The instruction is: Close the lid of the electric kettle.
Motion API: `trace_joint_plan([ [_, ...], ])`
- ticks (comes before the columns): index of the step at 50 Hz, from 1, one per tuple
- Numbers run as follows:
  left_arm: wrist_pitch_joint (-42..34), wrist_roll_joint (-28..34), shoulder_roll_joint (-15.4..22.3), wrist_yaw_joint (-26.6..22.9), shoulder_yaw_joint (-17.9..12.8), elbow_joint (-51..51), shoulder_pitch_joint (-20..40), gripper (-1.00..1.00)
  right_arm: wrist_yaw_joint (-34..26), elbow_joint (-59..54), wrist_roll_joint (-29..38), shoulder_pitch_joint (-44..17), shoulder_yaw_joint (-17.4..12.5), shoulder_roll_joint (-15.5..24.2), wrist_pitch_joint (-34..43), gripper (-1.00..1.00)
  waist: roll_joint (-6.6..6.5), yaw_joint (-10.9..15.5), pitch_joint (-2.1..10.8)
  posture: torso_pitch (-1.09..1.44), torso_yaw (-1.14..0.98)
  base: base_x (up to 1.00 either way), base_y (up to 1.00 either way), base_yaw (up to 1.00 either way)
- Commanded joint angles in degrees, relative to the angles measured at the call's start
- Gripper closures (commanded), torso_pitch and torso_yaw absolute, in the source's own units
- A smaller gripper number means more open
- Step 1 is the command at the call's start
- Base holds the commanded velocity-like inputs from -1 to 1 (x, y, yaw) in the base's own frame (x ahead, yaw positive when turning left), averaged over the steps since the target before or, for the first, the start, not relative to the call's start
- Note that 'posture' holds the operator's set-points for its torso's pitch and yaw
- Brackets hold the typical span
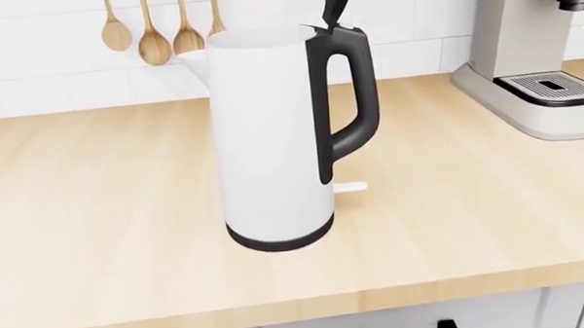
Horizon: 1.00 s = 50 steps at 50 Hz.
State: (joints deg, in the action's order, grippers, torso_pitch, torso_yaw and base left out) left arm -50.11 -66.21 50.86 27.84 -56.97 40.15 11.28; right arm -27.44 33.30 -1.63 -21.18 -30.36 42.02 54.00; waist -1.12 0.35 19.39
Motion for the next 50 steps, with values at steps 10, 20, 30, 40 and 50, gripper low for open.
trace_joint_plan([
  [10,1.22,0.52,0.85,-0.44,-0.10,0.41,0.93,-1.00,-10.80,-6.49,16.45,-9.35,9.26,-1.02,-5.32,-1.00,-0.67,-0.15,-0.37,-0.56,0.00,0.00,0.00,0.00],
  [20,1.23,0.98,0.51,-0.56,0.41,0.37,1.13,-1.00,-19.19,-14.48,27.69,-17.04,14.84,-2.81,-10.41,-1.00,-1.48,-0.34,-0.28,-0.56,0.00,0.00,0.00,0.00],
  [30,1.24,0.57,0.61,-0.15,0.51,0.45,1.19,-1.00,-24.32,-19.42,34.58,-22.59,17.38,-5.82,-13.93,-1.00,-2.12,-0.58,-0.35,-0.56,0.00,0.00,0.00,0.00],
  [40,1.59,1.49,0.20,-0.40,1.61,0.51,1.61,-1.00,-29.01,-22.58,39.29,-27.16,19.45,-6.97,-16.32,-1.00,-2.53,-0.75,-0.40,-0.56,0.00,0.00,0.00,0.00],
  [50,1.29,0.58,0.66,0.09,1.16,0.59,1.66,-1.00,-31.69,-28.17,44.34,-30.96,20.72,-8.66,-21.57,-1.00,-2.94,-1.04,-0.48,-0.56,0.00,0.00,0.00,0.00],
])
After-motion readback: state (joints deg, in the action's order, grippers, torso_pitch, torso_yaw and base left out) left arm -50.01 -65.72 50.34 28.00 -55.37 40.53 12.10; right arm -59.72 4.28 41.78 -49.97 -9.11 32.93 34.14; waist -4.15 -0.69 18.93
